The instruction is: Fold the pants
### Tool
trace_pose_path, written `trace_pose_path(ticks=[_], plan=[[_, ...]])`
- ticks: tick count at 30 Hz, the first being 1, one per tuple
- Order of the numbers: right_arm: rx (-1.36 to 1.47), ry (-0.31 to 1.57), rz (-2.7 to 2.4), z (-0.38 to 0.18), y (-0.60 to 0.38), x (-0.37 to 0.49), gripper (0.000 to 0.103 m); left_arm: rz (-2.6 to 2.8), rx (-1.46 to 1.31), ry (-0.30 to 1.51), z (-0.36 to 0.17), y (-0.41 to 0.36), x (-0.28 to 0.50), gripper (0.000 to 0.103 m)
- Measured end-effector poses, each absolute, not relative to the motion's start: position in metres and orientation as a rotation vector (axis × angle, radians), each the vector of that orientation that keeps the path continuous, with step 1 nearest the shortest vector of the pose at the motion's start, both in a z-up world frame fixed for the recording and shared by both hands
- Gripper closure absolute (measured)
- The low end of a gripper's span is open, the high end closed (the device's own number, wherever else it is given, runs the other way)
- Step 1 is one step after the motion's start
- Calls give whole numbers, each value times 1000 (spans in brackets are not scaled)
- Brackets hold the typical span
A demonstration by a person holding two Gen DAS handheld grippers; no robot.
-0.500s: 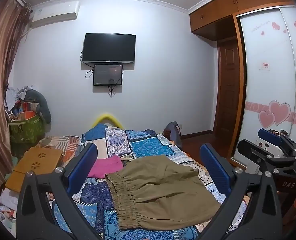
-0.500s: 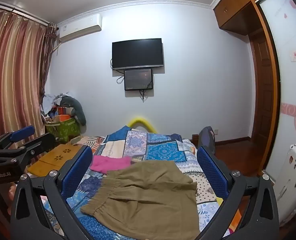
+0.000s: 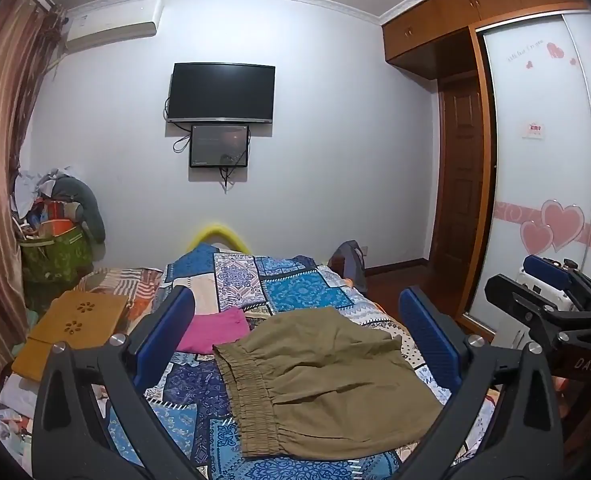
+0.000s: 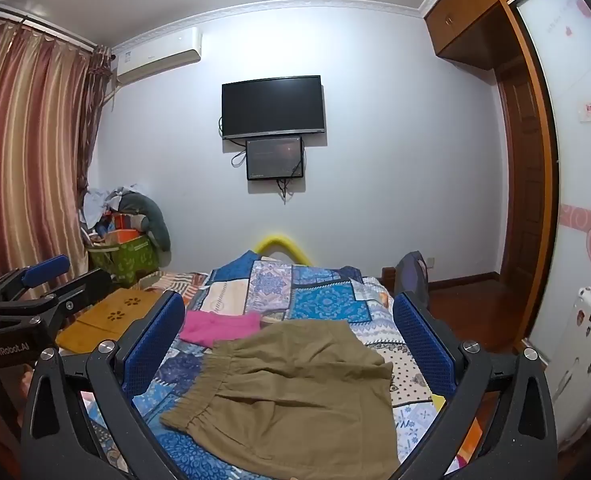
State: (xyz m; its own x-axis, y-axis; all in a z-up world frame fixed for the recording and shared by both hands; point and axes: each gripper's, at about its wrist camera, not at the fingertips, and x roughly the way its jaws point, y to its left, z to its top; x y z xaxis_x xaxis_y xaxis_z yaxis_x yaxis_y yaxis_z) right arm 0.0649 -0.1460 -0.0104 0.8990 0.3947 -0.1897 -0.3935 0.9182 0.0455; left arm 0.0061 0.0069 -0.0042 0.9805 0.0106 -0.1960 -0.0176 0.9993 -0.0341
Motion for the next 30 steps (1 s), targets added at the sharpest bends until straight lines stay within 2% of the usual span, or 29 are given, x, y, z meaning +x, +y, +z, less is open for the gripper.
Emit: trace_pose_path(ticks=[30], plan=[[12, 214, 397, -12, -148, 68, 0, 8, -38, 199, -3, 5, 9, 0]])
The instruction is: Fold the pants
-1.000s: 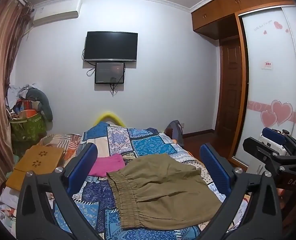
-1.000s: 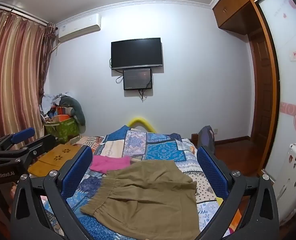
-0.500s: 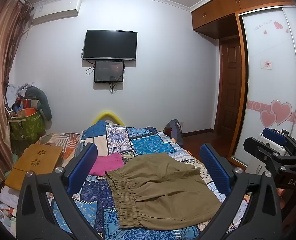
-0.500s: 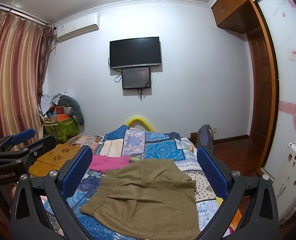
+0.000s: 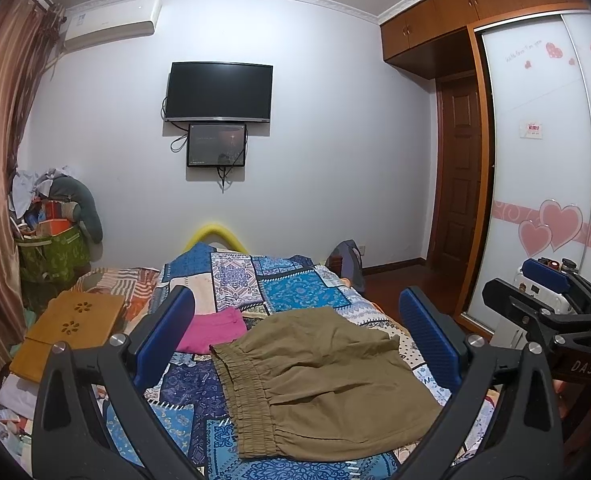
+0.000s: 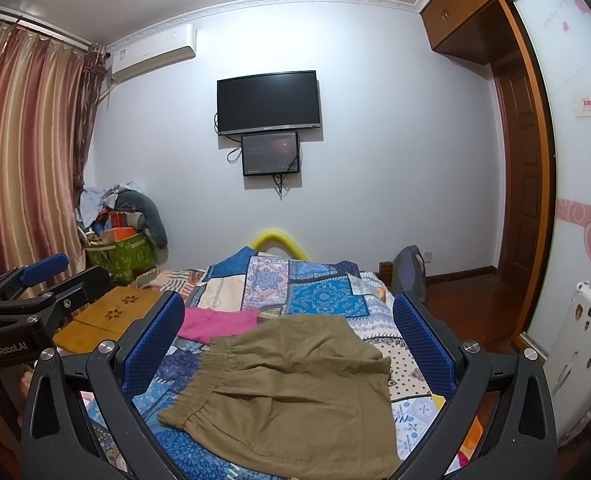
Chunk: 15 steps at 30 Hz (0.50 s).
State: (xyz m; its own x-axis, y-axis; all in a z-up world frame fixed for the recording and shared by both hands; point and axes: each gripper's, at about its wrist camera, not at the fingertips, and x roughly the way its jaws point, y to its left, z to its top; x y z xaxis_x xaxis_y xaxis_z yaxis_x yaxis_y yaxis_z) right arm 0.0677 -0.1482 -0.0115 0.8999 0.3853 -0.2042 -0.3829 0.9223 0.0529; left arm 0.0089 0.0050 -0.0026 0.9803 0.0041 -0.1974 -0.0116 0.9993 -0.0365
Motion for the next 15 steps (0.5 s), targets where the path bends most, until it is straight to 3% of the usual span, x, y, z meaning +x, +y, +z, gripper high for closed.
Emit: trace_pose_path(ticks=[15], plan=[[10, 216, 390, -10, -148, 68, 0, 10, -27, 194, -5, 2, 10, 0]])
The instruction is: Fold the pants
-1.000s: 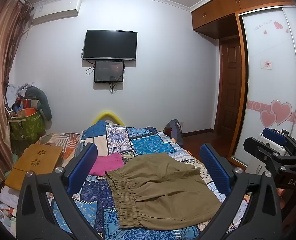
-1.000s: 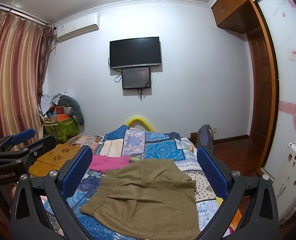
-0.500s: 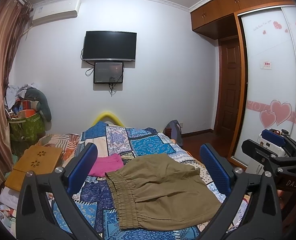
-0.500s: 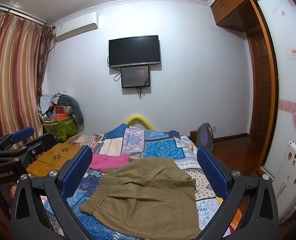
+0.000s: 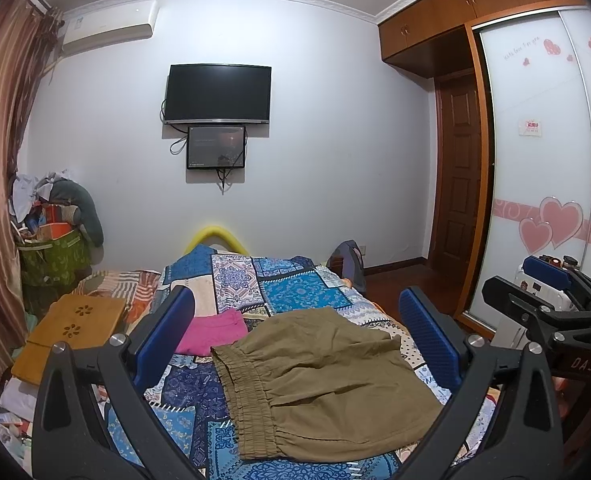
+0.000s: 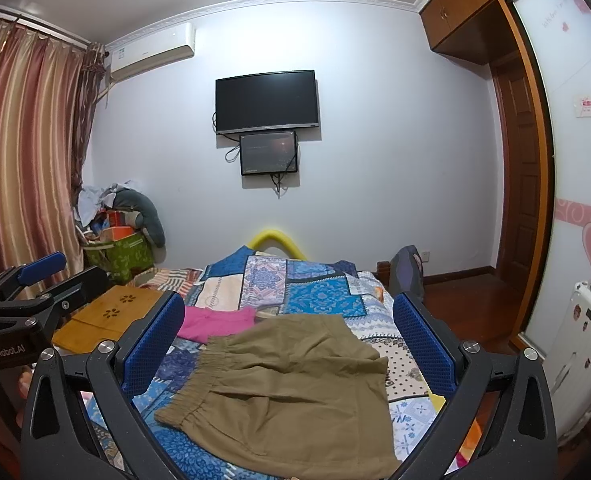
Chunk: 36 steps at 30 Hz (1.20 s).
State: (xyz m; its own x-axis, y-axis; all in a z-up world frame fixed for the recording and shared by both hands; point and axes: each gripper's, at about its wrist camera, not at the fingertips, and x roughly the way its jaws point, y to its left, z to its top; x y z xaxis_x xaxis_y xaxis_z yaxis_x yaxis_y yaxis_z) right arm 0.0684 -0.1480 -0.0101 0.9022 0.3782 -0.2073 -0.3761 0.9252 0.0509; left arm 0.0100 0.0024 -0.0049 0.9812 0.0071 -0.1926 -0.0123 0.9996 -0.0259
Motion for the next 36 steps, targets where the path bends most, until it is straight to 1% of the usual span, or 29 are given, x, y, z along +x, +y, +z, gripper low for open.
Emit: trace_pose_path(ticks=[25, 31, 36], plan=[[-10, 244, 377, -14, -150, 78, 0, 27, -42, 218, -14, 9, 24, 0], [-14, 286, 367, -24, -156, 103, 0, 43, -62, 282, -25, 25, 53, 0], [-28, 350, 316, -45, -168, 136, 0, 53, -86, 393, -48, 47, 98, 0]])
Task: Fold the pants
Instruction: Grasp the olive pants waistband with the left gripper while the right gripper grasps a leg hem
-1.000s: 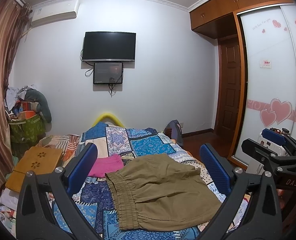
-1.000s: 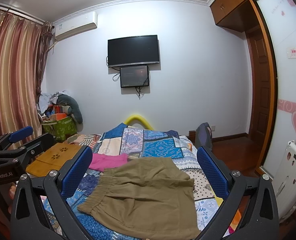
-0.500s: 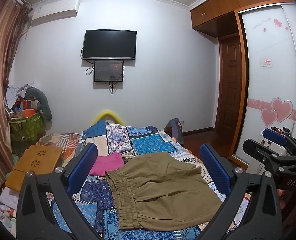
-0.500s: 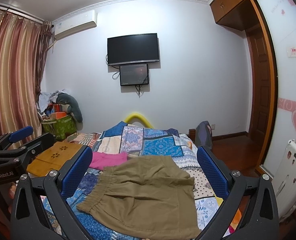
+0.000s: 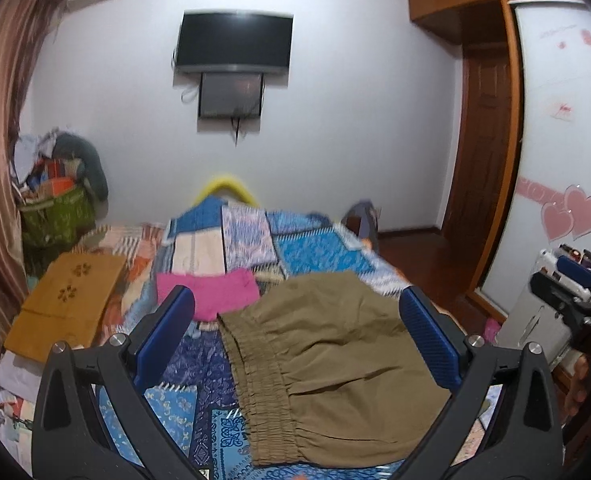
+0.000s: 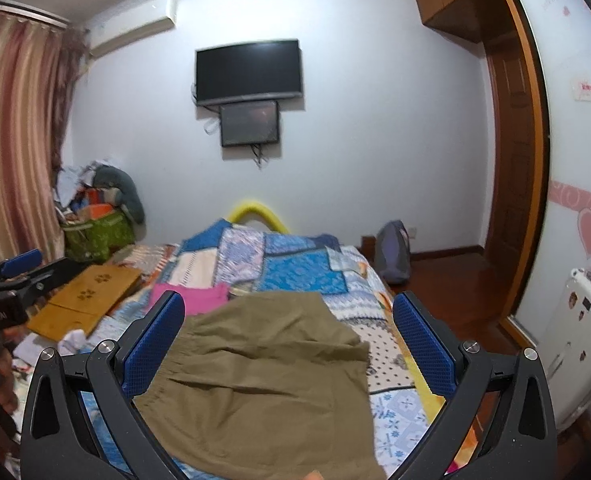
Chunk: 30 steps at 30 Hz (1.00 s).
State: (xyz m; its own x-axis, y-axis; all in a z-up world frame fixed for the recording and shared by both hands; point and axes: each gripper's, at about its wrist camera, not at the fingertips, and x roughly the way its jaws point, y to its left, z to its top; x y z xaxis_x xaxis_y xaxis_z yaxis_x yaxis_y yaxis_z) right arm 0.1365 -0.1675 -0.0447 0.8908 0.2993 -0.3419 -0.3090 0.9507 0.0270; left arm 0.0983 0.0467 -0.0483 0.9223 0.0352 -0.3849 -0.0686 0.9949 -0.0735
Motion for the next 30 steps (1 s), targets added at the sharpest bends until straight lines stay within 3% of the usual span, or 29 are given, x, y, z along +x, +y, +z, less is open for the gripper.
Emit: trace_pose_path(ticks=[12, 19, 24, 26, 30], plan=[[-137, 598, 235, -120, -191, 215, 2, 104, -59, 743, -148, 95, 225, 0], [-91, 773, 248, -162, -207, 268, 17, 71, 4, 891, -201, 101, 267, 0], [-105, 906, 307, -194, -208, 299, 40, 10, -66, 1009, -233, 110, 291, 26], [-100, 947, 321, -205, -207, 310, 49, -14, -91, 1037, -242, 111, 297, 27], [-69, 1018, 366, -223, -208, 325, 52, -48, -118, 1085, -257, 110, 303, 27]])
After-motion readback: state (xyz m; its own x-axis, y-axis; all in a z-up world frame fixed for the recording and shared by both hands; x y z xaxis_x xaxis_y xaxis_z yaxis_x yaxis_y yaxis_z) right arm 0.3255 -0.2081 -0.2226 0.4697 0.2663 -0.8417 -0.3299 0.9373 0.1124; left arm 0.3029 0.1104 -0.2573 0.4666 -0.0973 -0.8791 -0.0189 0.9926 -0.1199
